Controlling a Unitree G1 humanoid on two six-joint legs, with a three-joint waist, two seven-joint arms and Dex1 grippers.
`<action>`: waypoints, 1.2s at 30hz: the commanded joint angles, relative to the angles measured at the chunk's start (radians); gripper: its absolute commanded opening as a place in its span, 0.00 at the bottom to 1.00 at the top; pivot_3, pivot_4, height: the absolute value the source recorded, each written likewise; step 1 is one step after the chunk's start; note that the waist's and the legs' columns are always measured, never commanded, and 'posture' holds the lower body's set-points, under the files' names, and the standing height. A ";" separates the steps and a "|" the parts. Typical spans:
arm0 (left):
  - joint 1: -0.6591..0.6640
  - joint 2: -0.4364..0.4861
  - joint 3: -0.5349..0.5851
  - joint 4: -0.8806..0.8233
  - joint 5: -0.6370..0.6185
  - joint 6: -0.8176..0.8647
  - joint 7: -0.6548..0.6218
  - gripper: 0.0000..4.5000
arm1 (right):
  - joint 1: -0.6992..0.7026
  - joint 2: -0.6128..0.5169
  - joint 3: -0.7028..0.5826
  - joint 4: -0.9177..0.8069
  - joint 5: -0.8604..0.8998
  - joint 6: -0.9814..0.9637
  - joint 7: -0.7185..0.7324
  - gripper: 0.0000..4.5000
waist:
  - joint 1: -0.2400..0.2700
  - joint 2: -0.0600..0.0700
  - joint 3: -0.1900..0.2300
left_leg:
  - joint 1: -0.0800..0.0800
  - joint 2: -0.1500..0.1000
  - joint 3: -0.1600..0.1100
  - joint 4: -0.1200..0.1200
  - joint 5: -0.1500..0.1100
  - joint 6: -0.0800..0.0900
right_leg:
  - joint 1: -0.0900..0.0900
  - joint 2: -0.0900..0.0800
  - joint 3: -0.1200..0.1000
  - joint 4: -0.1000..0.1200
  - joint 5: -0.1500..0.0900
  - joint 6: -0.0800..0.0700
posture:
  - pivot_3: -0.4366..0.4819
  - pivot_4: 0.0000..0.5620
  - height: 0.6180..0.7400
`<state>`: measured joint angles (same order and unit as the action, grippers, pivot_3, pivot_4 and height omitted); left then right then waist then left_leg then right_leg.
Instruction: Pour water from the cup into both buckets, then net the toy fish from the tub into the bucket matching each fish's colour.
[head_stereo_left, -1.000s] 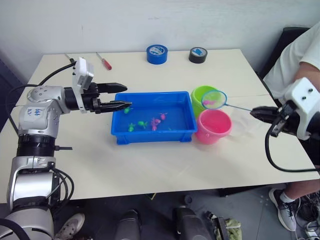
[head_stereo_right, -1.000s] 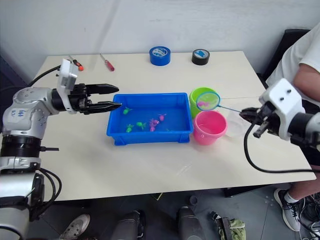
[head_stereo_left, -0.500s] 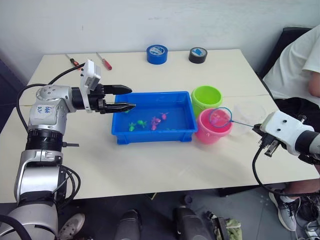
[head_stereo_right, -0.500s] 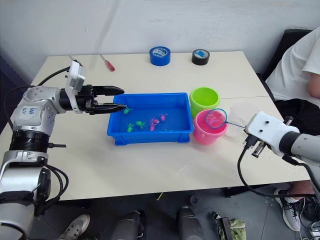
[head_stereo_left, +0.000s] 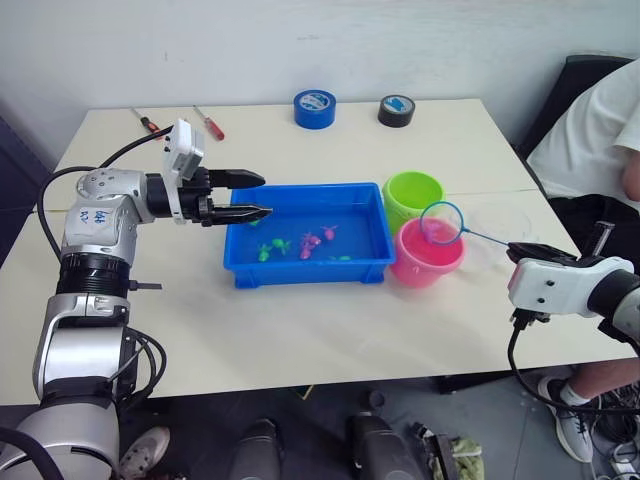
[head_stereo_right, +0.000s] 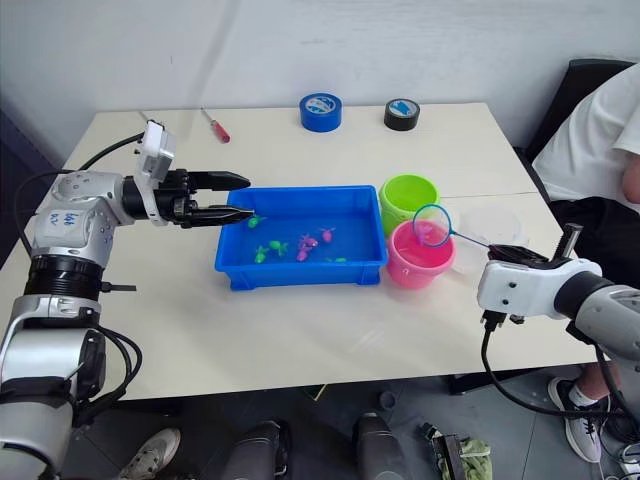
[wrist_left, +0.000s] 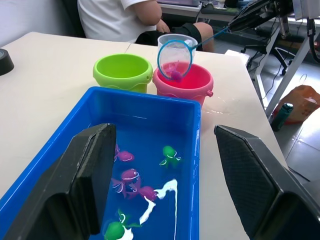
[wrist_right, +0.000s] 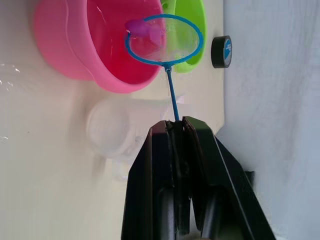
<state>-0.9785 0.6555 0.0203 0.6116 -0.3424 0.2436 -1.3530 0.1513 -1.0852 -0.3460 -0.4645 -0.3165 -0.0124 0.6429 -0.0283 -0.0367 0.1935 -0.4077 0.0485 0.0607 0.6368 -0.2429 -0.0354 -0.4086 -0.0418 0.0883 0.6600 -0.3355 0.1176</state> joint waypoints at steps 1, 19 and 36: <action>-0.033 0.002 0.010 0.009 0.006 -0.017 -0.011 0.77 | 0.029 0.025 -0.064 -0.015 -0.068 -0.075 -0.049 0.00 | 0.000 0.000 0.000 | 0.000 0.000 0.000 0.000 0.000 0.000 | 0.000 0.000 0.000 0.000 0.000 0.000 | 0.48 0.27 0.95; -0.015 0.080 0.066 0.046 0.012 -0.009 -0.005 0.77 | -0.279 0.091 -0.039 -0.120 0.213 0.215 0.089 0.00 | -0.016 0.000 0.000 | 0.002 0.001 0.001 0.002 0.000 -0.001 | 0.001 0.001 0.001 0.003 0.001 0.001 | 0.48 0.27 0.95; 0.267 0.202 0.111 -0.242 -0.022 0.127 0.014 0.77 | -0.732 0.175 0.461 0.023 0.368 0.750 0.240 0.00 | -0.023 0.000 0.000 | 0.000 0.001 0.001 0.003 -0.001 0.001 | 0.000 -0.002 0.000 0.003 0.001 0.001 | 0.48 0.27 0.95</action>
<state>-0.7116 0.8417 0.1041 0.4232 -0.3358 0.3623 -1.3462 -0.5577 -0.8977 0.1051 -0.4302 0.0588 0.7290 0.8782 -0.0515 -0.0370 0.1933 -0.4077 0.0491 0.0618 0.6408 -0.2439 -0.0336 -0.4089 -0.0442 0.0884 0.6629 -0.3348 0.1187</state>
